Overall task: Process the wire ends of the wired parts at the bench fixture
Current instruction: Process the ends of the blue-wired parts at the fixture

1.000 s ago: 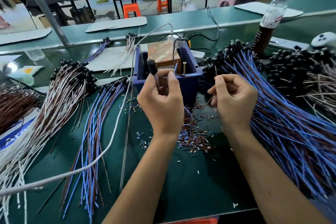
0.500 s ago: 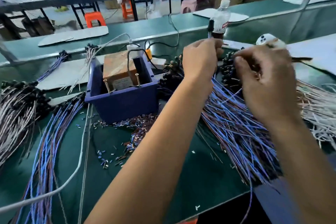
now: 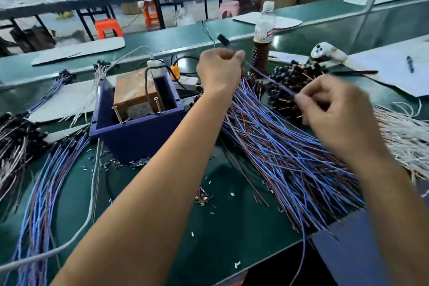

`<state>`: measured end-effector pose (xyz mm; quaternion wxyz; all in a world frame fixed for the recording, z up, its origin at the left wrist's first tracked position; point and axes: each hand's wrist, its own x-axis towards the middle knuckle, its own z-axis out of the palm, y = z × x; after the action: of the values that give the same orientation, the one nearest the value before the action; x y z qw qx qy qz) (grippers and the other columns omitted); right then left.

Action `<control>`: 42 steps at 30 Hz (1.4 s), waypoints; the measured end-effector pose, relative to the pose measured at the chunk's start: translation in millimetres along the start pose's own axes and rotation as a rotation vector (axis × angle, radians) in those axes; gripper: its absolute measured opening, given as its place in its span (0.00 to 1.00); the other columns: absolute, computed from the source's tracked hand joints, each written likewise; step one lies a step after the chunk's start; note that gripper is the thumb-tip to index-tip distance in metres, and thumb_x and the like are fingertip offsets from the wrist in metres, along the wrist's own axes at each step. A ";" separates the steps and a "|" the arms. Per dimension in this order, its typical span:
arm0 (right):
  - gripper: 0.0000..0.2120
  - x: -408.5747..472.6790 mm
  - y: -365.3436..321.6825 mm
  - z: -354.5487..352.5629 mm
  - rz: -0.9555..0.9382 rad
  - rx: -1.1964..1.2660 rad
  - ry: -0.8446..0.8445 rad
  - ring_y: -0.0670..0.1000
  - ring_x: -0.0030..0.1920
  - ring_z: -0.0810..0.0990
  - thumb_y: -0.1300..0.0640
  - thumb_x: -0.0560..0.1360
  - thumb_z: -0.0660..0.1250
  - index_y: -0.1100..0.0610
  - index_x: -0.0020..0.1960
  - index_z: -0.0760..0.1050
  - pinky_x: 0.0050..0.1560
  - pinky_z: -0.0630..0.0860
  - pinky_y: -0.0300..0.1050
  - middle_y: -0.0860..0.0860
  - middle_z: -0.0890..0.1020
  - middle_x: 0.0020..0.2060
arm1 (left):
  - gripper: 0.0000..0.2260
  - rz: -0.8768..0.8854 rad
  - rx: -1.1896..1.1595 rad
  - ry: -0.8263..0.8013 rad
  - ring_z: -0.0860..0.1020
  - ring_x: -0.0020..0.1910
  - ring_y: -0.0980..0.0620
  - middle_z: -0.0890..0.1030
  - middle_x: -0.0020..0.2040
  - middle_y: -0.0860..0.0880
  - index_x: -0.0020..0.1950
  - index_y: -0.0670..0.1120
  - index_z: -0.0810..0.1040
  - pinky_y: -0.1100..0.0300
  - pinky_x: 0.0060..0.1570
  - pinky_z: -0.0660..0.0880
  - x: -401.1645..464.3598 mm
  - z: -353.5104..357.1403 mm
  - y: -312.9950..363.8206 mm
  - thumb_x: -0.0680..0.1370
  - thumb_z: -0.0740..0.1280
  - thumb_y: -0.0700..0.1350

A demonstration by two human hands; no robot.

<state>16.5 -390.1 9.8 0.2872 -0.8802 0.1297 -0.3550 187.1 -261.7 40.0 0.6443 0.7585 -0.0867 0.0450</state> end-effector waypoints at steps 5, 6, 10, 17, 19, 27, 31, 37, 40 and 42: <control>0.10 -17.5 15.0 36.6 0.142 -0.180 -0.210 0.49 0.35 0.78 0.53 0.76 0.76 0.52 0.39 0.79 0.38 0.72 0.45 0.47 0.81 0.33 | 0.07 0.212 0.483 0.047 0.79 0.38 0.56 0.80 0.35 0.54 0.38 0.47 0.83 0.65 0.40 0.73 6.5 2.7 -27.1 0.74 0.79 0.44; 0.11 -19.5 17.7 39.8 0.168 -0.156 -0.211 0.48 0.35 0.78 0.53 0.76 0.76 0.51 0.38 0.79 0.36 0.70 0.44 0.47 0.80 0.33 | 0.08 0.250 0.540 0.051 0.78 0.38 0.56 0.80 0.36 0.53 0.38 0.47 0.82 0.67 0.38 0.71 6.9 4.2 -33.8 0.74 0.78 0.42; 0.11 -19.1 19.1 39.4 0.264 -0.110 -0.215 0.44 0.33 0.78 0.51 0.74 0.78 0.50 0.36 0.79 0.33 0.67 0.39 0.44 0.80 0.30 | 0.05 0.336 0.561 0.073 0.80 0.39 0.53 0.82 0.38 0.50 0.44 0.44 0.82 0.63 0.39 0.75 7.5 4.9 -44.9 0.76 0.76 0.41; 0.10 -28.0 -14.5 45.7 0.161 -0.004 0.133 0.45 0.33 0.78 0.50 0.76 0.74 0.52 0.39 0.78 0.39 0.76 0.48 0.42 0.79 0.31 | 0.09 0.370 0.394 -0.278 0.80 0.33 0.53 0.82 0.34 0.50 0.40 0.44 0.81 0.56 0.37 0.79 -51.3 -26.6 -50.3 0.79 0.73 0.44; 0.10 -38.2 -40.1 67.6 0.096 0.061 0.128 0.47 0.32 0.78 0.51 0.77 0.73 0.52 0.39 0.77 0.39 0.75 0.48 0.42 0.79 0.30 | 0.08 0.296 0.475 -0.526 0.82 0.31 0.53 0.84 0.34 0.48 0.41 0.43 0.82 0.56 0.37 0.81 -66.6 -63.7 -52.7 0.79 0.73 0.43; 0.09 -88.2 -148.4 166.8 -0.091 0.371 -0.353 0.44 0.34 0.78 0.56 0.76 0.74 0.52 0.39 0.77 0.38 0.72 0.43 0.45 0.80 0.31 | 0.12 -0.220 0.740 -0.833 0.85 0.33 0.44 0.85 0.36 0.43 0.42 0.37 0.82 0.56 0.34 0.81 -96.8 -225.2 -68.1 0.75 0.59 0.32; 0.06 -96.4 -195.9 216.9 -0.127 0.383 -0.661 0.50 0.41 0.80 0.56 0.79 0.71 0.54 0.43 0.80 0.43 0.75 0.46 0.48 0.83 0.38 | 0.12 -0.317 1.029 -0.679 0.85 0.34 0.49 0.86 0.37 0.44 0.40 0.40 0.83 0.57 0.36 0.81 -87.5 -294.2 -77.2 0.75 0.60 0.34; 0.05 -106.3 -251.5 278.4 -0.208 0.152 -0.883 0.59 0.39 0.73 0.59 0.79 0.63 0.56 0.45 0.68 0.36 0.70 0.51 0.53 0.76 0.39 | 0.09 -0.273 1.265 -0.088 0.82 0.48 0.41 0.84 0.48 0.43 0.51 0.45 0.83 0.52 0.49 0.80 -71.9 -333.5 -90.6 0.74 0.67 0.43; 0.03 -101.3 -266.6 294.7 -0.234 0.013 -0.925 0.62 0.42 0.78 0.60 0.79 0.58 0.56 0.52 0.69 0.35 0.69 0.45 0.55 0.74 0.40 | 0.09 -0.237 1.170 0.095 0.81 0.53 0.39 0.81 0.53 0.42 0.55 0.45 0.82 0.52 0.48 0.76 -55.2 -329.4 -103.1 0.76 0.68 0.43; 0.10 -95.1 -272.0 299.7 -0.270 -0.070 -0.964 0.62 0.42 0.82 0.58 0.80 0.57 0.59 0.59 0.71 0.39 0.75 0.46 0.55 0.77 0.38 | 0.07 -0.173 1.136 0.169 0.82 0.52 0.40 0.82 0.53 0.43 0.54 0.45 0.82 0.53 0.46 0.76 -40.0 -327.8 -111.2 0.77 0.69 0.41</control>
<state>164.8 -7.1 -54.8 0.2363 -0.9621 -0.1208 0.0624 183.2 81.5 -20.7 0.1420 0.9834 0.0653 0.0923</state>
